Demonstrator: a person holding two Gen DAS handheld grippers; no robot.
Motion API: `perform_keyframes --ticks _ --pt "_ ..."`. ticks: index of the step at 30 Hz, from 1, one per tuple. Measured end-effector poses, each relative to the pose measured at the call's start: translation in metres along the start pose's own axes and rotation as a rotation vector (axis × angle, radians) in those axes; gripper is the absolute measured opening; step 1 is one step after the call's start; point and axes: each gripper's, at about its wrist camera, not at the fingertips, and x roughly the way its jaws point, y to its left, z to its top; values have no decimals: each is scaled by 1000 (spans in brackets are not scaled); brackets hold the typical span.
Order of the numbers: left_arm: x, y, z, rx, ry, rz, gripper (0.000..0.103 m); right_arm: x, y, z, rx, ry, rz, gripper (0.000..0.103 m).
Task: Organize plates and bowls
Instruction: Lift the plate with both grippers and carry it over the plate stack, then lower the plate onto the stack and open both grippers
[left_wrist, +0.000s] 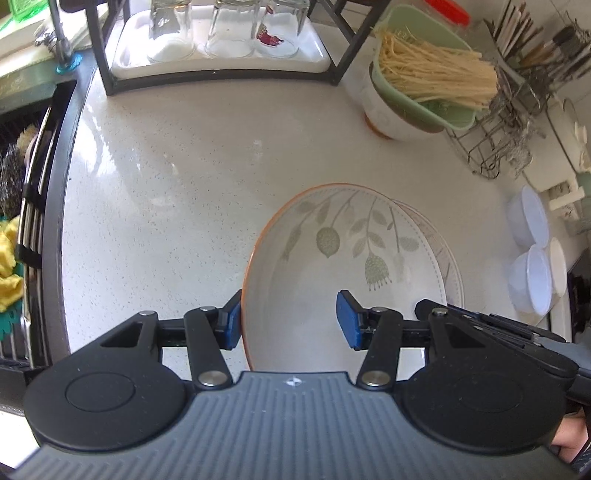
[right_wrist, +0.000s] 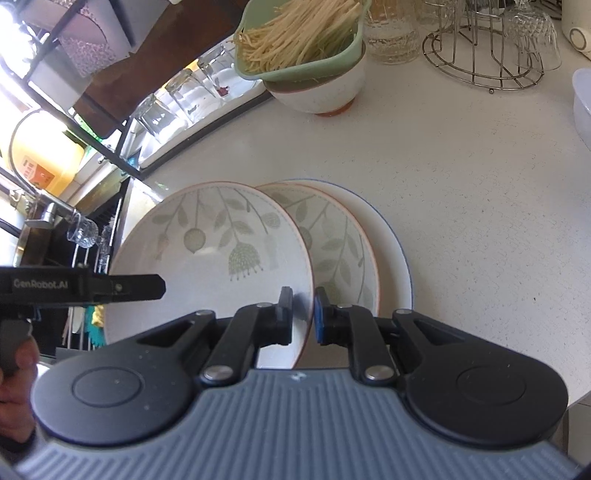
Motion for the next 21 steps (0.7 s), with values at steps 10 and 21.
perform_keyframes --ticks 10,21 --pt "14 -14 -4 30 46 26 57 3 -1 1 -31 -14 -65 14" --pt "3 -15 -6 1 0 21 57 -11 -7 8 -49 -83 -82 14"
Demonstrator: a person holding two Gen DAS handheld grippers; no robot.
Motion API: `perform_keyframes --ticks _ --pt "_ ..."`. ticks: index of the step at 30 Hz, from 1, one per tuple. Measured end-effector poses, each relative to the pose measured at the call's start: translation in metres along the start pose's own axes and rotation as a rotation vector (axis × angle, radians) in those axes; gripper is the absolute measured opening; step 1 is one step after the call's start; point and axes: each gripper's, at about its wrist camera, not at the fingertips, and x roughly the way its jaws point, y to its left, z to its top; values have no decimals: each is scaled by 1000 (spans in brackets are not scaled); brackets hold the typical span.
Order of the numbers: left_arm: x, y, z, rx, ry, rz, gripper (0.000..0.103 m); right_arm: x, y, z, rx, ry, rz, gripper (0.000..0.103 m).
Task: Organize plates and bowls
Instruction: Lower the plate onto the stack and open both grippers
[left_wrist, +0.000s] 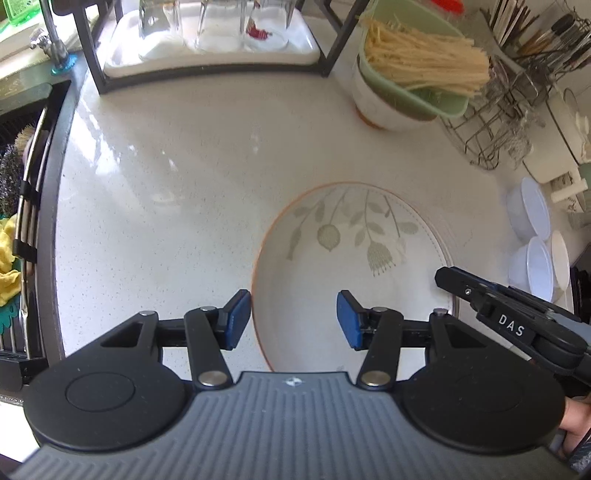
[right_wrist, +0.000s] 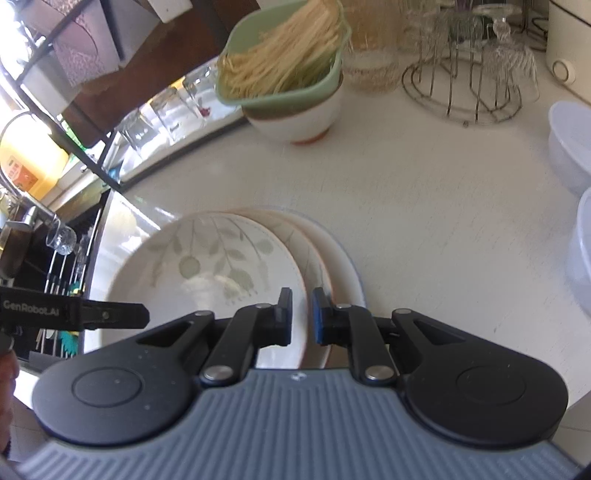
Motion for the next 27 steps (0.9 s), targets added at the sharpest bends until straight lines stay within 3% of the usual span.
perform_keyframes --ticks 7,16,27 --pt "-13 -7 -1 -9 -44 -9 57 -6 -7 7 2 -12 14 15" --pt "-40 -23 0 -4 -138 -47 57 -34 -9 22 -33 -108 -5 15" --pt "-91 -48 -3 54 -251 -73 57 -102 2 35 -82 -258 2 15"
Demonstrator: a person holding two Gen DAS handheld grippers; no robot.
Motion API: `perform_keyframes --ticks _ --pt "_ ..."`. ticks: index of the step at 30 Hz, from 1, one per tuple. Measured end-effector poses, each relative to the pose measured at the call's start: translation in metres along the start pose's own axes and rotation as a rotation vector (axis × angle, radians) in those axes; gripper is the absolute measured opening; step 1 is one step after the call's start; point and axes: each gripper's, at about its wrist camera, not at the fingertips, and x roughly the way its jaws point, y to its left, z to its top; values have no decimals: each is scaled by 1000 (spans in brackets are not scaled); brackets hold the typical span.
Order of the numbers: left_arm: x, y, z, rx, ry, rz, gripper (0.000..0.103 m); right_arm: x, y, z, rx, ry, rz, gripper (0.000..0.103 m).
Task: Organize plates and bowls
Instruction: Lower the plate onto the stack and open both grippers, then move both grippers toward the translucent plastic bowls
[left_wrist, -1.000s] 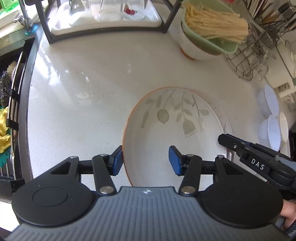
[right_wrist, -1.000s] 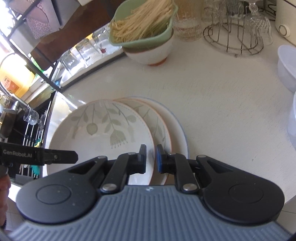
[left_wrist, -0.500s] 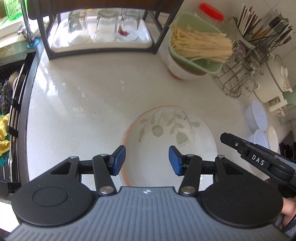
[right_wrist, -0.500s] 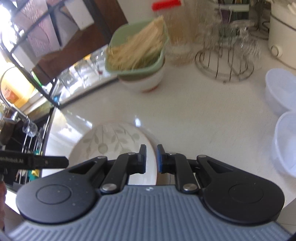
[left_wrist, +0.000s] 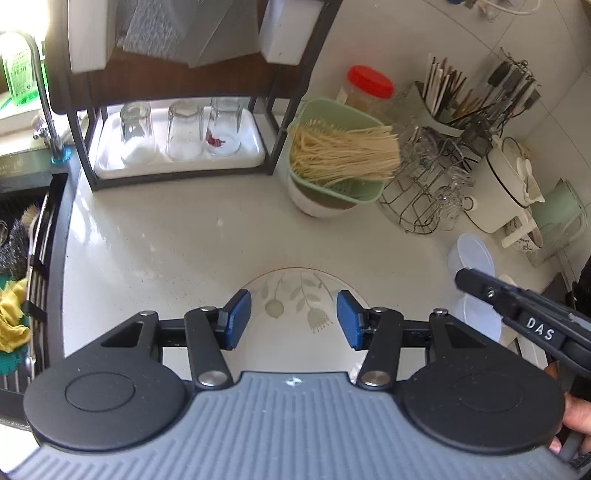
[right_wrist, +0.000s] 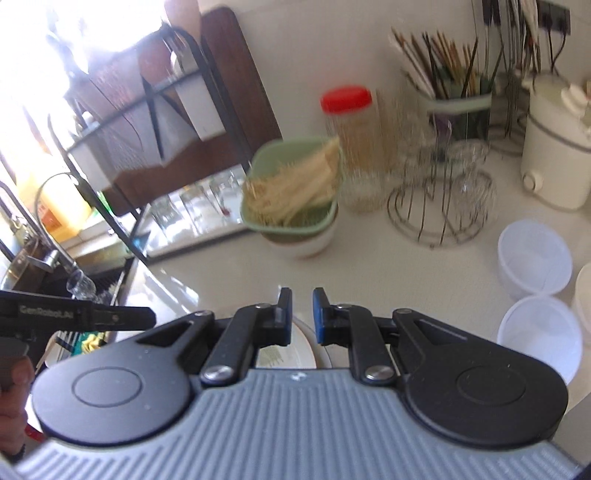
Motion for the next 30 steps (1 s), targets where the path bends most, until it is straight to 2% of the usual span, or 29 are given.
perform_keyframes --ticks 10,18,22,30 --pt "-46 -12 9 83 -89 -23 57 -49 20 13 23 -76 -43 15" --pt "-41 -6 5 123 -45 -54 57 -53 29 0 70 -87 -107 15" --pt "-43 -19 3 185 -86 -21 58 -63 35 1 24 -129 -173 15" --pt "-37 -66 3 200 -130 -28 59 -72 1 13 28 -148 -152 15"
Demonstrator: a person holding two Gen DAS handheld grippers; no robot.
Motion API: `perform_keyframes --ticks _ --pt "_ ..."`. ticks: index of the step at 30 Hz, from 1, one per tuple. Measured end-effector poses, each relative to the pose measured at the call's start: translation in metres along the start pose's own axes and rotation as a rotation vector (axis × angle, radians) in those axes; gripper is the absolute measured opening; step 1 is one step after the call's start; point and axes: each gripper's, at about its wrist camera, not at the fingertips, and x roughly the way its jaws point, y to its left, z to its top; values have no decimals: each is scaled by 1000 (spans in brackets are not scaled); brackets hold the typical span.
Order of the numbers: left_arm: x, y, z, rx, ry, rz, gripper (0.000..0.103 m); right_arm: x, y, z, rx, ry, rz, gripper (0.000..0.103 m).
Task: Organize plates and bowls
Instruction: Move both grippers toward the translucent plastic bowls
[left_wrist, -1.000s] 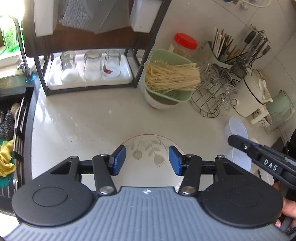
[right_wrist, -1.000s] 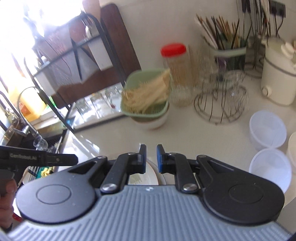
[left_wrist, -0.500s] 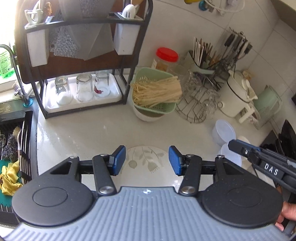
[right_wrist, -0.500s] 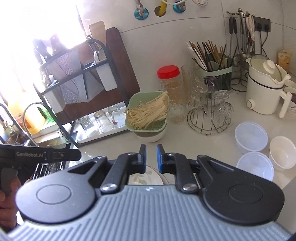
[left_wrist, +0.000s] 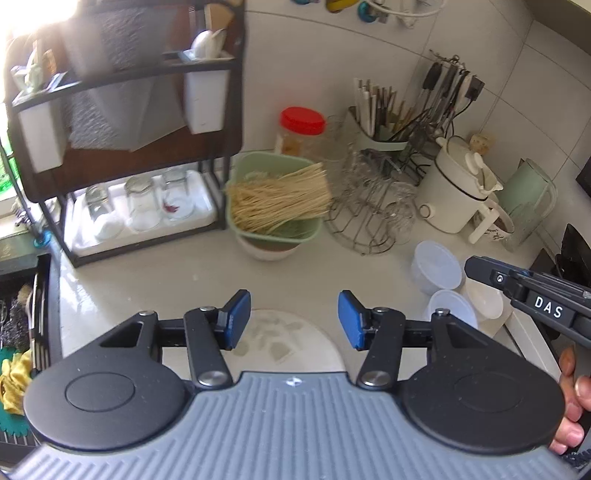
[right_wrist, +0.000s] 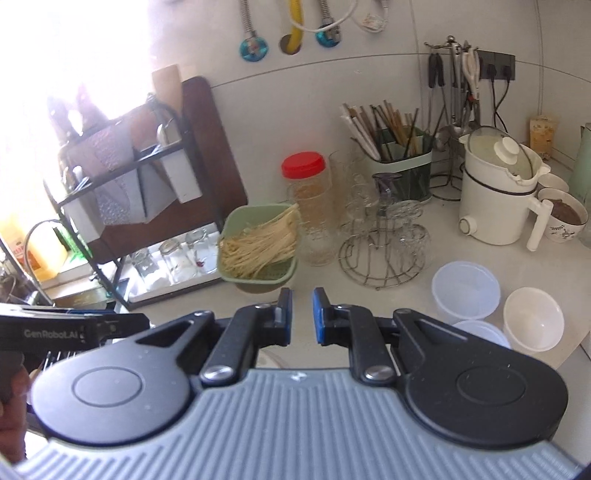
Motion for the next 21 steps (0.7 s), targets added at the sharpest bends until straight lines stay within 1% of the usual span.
perform_keyframes --ticks 6,9,10,11,12,13,14,16,21 --pt "20 -50 -4 2 14 -25 62 -2 -42 1 -7 9 -16 16" --pt "32 -79 -6 14 31 -1 63 -1 -69 -6 5 33 -31 24" --pt "35 -89 -7 26 33 10 63 0 -78 -8 16 45 -29 32" --pt "37 -98 -7 36 37 18 63 0 -87 -9 24 54 -28 45" --pt "40 -108 -8 47 40 28 63 -2 -95 -11 23 58 -29 53" --pt "41 -117 -8 58 39 35 65 -3 -102 -13 22 57 -29 64" --pt "43 -125 -8 70 35 43 65 -5 -110 -15 27 55 -28 66" --pt "49 -140 -9 91 34 56 66 -9 -125 -21 40 51 -21 66" --pt "70 -174 -15 101 72 51 66 -15 -163 -29 79 48 -31 66"
